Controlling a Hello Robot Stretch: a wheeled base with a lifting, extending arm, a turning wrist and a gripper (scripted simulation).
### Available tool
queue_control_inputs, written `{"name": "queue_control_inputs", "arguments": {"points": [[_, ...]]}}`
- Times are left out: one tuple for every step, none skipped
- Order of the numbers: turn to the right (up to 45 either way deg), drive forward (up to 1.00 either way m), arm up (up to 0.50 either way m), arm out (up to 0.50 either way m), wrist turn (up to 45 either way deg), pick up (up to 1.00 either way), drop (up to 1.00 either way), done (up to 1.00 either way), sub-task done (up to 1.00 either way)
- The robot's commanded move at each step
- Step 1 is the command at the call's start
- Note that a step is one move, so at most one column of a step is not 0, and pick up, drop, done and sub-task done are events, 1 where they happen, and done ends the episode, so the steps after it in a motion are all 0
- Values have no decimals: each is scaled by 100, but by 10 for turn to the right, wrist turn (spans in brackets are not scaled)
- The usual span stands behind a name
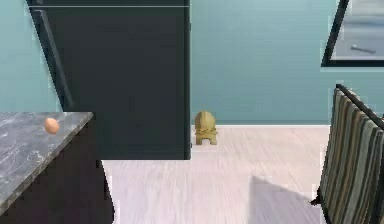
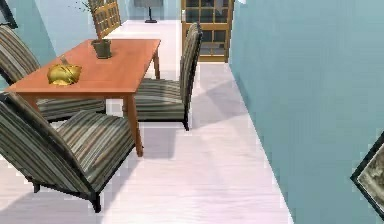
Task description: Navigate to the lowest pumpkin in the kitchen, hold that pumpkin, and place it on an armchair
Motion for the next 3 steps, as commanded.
{"name": "queue_control_inputs", "arguments": {"points": [[-450,0,0,0,0,0,0,0,0],[450,0,0,0,0,0,0,0,0],[450,0,0,0,0,0,0,0,0]]}}
